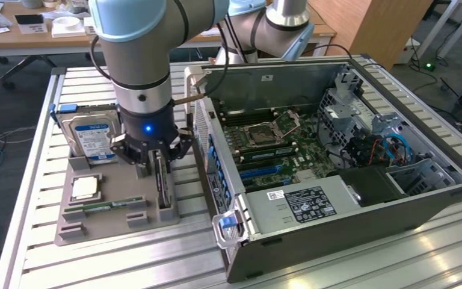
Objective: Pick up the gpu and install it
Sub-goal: 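Pick up the gpu and move the gpu toward the slot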
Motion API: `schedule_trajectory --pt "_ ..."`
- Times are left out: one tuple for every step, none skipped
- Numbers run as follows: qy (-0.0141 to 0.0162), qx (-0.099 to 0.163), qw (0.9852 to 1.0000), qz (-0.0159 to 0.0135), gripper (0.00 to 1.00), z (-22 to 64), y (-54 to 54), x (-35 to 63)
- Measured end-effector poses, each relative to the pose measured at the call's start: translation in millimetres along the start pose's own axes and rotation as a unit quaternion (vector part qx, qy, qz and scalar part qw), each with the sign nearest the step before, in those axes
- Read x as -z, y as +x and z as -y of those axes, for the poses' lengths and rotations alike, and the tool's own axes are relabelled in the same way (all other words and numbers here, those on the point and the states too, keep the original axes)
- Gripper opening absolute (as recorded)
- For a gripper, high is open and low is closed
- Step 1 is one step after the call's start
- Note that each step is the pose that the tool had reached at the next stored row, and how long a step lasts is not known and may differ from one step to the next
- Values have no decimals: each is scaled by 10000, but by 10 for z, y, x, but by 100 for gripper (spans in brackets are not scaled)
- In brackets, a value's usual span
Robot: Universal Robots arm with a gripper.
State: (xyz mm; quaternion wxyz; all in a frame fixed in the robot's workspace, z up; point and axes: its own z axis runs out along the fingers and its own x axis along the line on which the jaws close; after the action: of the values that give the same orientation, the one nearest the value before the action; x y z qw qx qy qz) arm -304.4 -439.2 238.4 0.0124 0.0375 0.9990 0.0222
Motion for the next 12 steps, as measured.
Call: schedule_trajectory --pt "0 0 10000 0 42 -4 0 -11" --pt "0 0 10000 -1 42 -9 1 -23" --pt "0 0 10000 0 42 -13 2 -34" --pt "0 1 10000 0 42 -16 2 -46" --pt "0 1 10000 -1 42 -17 1 -49" --pt "0 2 10000 -1 42 -17 1 -49" --pt "1 2 10000 -1 42 -17 2 -49" --pt "1 1 10000 -1 42 -18 2 -49" --pt "0 0 10000 -1 42 -18 3 -50" --pt "0 0 10000 -1 42 -18 3 -51" --pt "-1 1 10000 0 42 -18 2 -55" --pt "-2 1 10000 1 42 -18 2 -60"
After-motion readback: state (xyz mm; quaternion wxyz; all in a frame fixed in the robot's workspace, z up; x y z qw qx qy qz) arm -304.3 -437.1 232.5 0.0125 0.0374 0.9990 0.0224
